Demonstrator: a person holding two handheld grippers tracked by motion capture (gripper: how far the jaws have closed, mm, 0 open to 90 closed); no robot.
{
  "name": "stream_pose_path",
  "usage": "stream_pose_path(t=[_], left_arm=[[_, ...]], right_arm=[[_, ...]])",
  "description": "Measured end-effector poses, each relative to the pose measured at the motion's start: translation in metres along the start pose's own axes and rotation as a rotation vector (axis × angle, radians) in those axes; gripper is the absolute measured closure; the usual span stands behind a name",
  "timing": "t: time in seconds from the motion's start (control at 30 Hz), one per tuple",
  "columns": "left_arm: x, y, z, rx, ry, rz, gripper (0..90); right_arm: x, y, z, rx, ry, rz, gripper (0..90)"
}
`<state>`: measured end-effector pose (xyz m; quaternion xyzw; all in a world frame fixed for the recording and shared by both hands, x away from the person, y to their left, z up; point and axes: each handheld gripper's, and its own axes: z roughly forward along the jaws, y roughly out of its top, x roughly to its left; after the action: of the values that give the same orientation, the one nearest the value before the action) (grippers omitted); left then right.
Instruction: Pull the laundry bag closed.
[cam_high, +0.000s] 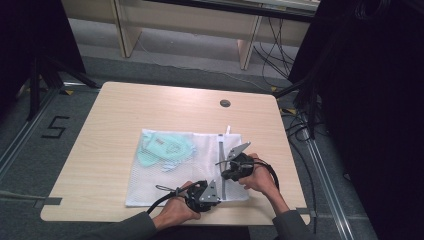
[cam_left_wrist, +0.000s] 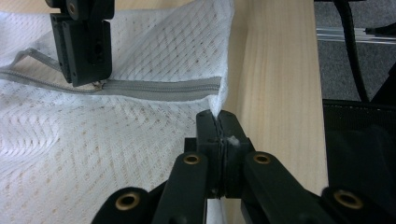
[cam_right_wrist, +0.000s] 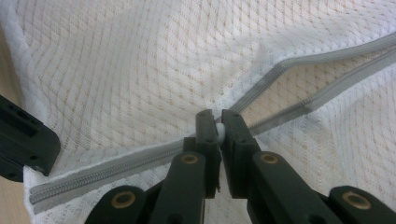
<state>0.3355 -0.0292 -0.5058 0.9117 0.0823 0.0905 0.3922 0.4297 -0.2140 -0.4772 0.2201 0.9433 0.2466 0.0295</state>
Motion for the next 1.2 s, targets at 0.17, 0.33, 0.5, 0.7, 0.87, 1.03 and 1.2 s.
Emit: stream_pose_path(t=[0.17, 0.33, 0.5, 0.7, 0.87, 1.03, 1.2], left_arm=[[-0.003, 0.0, 0.001, -0.029, 0.001, -0.033, 88.9], [-0.002, 0.001, -0.002, 0.008, -0.007, 0.017, 88.9], [-0.002, 0.001, -0.002, 0.002, -0.009, 0.006, 88.8], [-0.004, 0.002, -0.002, 0.009, -0.008, 0.013, 89.0], [-0.003, 0.002, -0.002, -0.021, -0.015, -0.024, 89.0], [-0.005, 0.002, -0.001, -0.034, -0.023, -0.042, 89.0], [-0.005, 0.002, -0.001, -0.035, -0.018, -0.041, 89.0]], right_arm=[[-0.004, 0.002, 0.001, -0.002, -0.009, -0.012, 86.6], [-0.007, 0.003, 0.0, -0.002, -0.02, 0.001, 86.6], [-0.009, 0.003, 0.002, -0.011, -0.017, 0.003, 86.5], [-0.014, 0.004, 0.002, -0.011, -0.037, -0.001, 86.6], [-0.015, 0.006, 0.004, -0.005, -0.043, 0.004, 86.6], [-0.019, 0.007, 0.005, -0.009, -0.046, 0.007, 86.5], [-0.023, 0.009, 0.006, -0.012, -0.048, -0.006, 86.6]])
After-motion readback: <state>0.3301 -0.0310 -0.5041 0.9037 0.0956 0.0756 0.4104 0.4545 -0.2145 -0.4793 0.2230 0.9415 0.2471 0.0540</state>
